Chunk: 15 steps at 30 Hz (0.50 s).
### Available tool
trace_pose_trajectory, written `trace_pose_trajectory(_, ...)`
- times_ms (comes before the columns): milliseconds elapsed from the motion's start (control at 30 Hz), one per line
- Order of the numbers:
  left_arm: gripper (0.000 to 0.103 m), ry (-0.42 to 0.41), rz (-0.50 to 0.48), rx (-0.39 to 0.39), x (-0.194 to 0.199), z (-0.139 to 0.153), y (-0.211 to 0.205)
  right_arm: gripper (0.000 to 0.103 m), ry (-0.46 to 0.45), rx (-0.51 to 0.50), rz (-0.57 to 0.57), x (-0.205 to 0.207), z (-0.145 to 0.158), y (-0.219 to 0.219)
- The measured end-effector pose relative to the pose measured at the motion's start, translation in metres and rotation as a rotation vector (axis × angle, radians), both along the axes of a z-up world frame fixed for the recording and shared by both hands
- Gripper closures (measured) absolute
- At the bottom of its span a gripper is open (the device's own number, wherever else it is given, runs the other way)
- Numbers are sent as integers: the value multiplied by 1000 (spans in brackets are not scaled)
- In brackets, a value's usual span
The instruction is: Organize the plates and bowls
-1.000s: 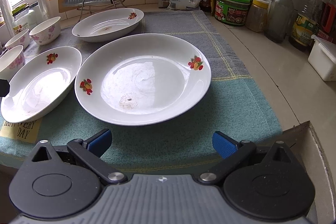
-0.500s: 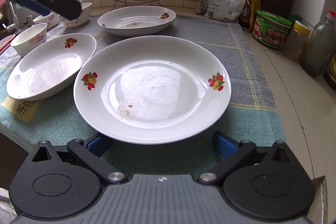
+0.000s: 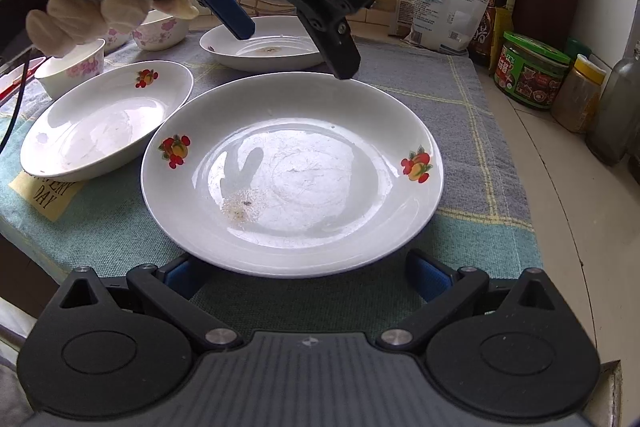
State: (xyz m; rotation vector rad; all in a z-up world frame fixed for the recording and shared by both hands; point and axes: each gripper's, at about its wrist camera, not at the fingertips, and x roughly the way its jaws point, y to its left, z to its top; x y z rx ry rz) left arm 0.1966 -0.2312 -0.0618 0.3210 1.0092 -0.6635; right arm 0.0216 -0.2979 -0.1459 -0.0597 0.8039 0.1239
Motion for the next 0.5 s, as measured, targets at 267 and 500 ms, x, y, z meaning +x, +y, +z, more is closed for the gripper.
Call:
trace_pose_trajectory(267, 1, 76, -73, 37, 17, -23, -9, 0, 17, -3, -14, 2, 2, 1)
trace_pose_trajectory(500, 1, 117, -117, 38, 24, -30, -14, 0, 4, -2, -17, 1, 1, 1)
